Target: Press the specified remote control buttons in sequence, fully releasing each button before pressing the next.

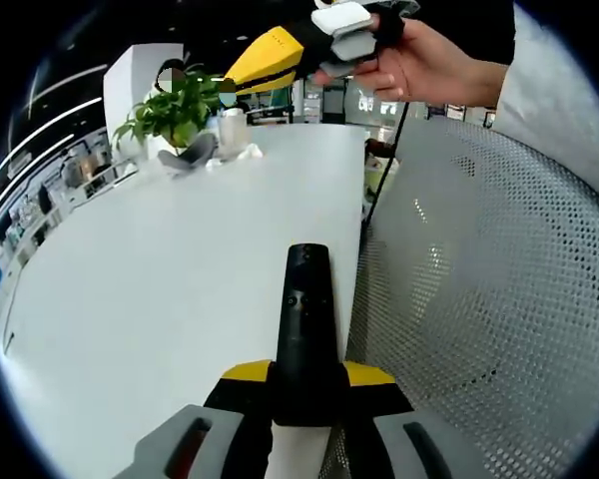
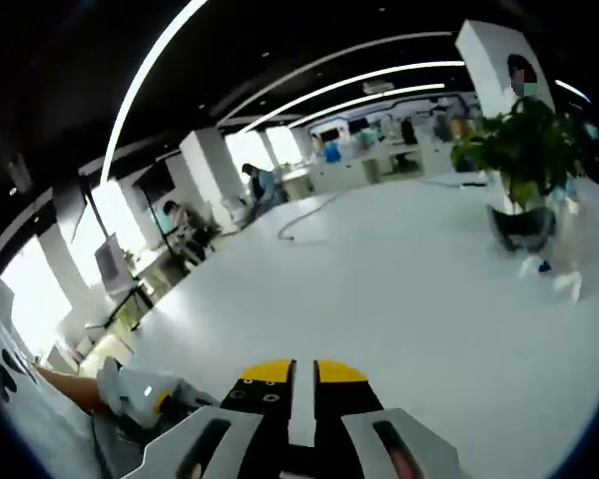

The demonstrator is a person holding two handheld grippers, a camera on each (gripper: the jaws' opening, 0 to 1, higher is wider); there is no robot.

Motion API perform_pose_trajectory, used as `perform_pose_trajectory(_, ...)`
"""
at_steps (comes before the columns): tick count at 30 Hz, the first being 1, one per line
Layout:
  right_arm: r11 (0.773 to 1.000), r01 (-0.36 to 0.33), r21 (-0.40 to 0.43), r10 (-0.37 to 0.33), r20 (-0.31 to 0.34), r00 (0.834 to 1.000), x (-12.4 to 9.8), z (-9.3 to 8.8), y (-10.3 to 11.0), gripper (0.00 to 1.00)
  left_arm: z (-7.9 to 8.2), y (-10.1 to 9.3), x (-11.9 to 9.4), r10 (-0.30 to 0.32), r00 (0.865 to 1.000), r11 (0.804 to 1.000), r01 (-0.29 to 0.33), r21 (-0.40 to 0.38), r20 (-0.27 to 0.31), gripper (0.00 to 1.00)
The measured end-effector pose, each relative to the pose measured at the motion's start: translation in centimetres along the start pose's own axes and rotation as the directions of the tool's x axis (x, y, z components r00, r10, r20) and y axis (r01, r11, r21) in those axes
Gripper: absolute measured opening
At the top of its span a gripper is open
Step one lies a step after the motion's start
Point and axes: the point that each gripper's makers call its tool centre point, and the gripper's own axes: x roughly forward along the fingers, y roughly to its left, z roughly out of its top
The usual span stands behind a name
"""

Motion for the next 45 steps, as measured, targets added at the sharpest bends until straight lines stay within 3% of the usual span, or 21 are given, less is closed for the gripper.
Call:
perform_pose_trajectory(6, 0.993, 0.114, -0.007, -0.113, 0.127, 0.985, -1.9, 1.5, -1.8, 0.31, -0.1, 0.0, 0.0, 0.003, 1.000, 1.000, -0.003, 0.002, -0.003, 0.25)
perform_pose_trajectory(11, 0.969, 0.235, -0.076, -0.216, 0.199, 0.956, -2.8, 1.7, -3.1, 0.65, -0.1, 0.0, 0.0, 0.008, 1.000, 1.000, -0.008, 0.008, -0.008, 0.25)
perform_pose_trajectory(12, 0.966, 0.245, -0.087, -0.223, 0.202, 0.954, -2.9, 1.6, -3.2, 0.68, -0.1, 0.0, 0.0, 0.008, 1.000, 1.000, -0.008, 0.009, -0.008, 0.25)
perform_pose_trajectory(15, 0.962, 0.253, -0.107, -0.235, 0.159, 0.959, -2.7, 0.6, -3.4, 0.66, -0.1, 0.0, 0.0, 0.009, 1.000, 1.000, -0.009, 0.007, -0.007, 0.25)
perform_pose_trajectory(20, 0.955, 0.274, -0.111, -0.253, 0.173, 0.952, -2.7, 0.0, -3.7, 0.74, -0.1, 0.1, 0.0, 0.011, 1.000, 1.000, -0.011, 0.003, -0.007, 0.25)
perform_pose_trajectory(23, 0.952, 0.281, -0.120, -0.264, 0.137, 0.955, -2.1, -0.8, -4.0, 0.74, -0.1, 0.0, 0.0, 0.009, 1.000, 1.000, -0.009, 0.003, -0.005, 0.25)
perform_pose_trajectory(26, 0.930, 0.304, -0.209, -0.263, 0.204, 0.943, -2.1, 0.2, -3.4, 0.78, -0.1, 0.0, 0.0, 0.012, 1.000, 1.000, -0.012, 0.001, -0.006, 0.25)
perform_pose_trajectory(31, 0.915, 0.337, -0.223, -0.295, 0.204, 0.934, -2.2, 0.0, -3.9, 0.91, -0.1, 0.0, 0.0, 0.011, 1.000, 1.000, -0.011, 0.002, -0.006, 0.25)
perform_pose_trajectory(36, 0.909, 0.361, -0.206, -0.327, 0.183, 0.927, -2.3, -0.3, -4.5, 0.92, -0.1, 0.1, 0.0, 0.011, 1.000, 1.000, -0.011, 0.002, -0.007, 0.25)
perform_pose_trajectory(45, 0.909, 0.346, -0.232, -0.312, 0.172, 0.934, -2.1, -0.5, -4.2, 0.91, -0.1, 0.1, 0.0, 0.005, 1.000, 1.000, -0.005, 0.002, -0.016, 0.25)
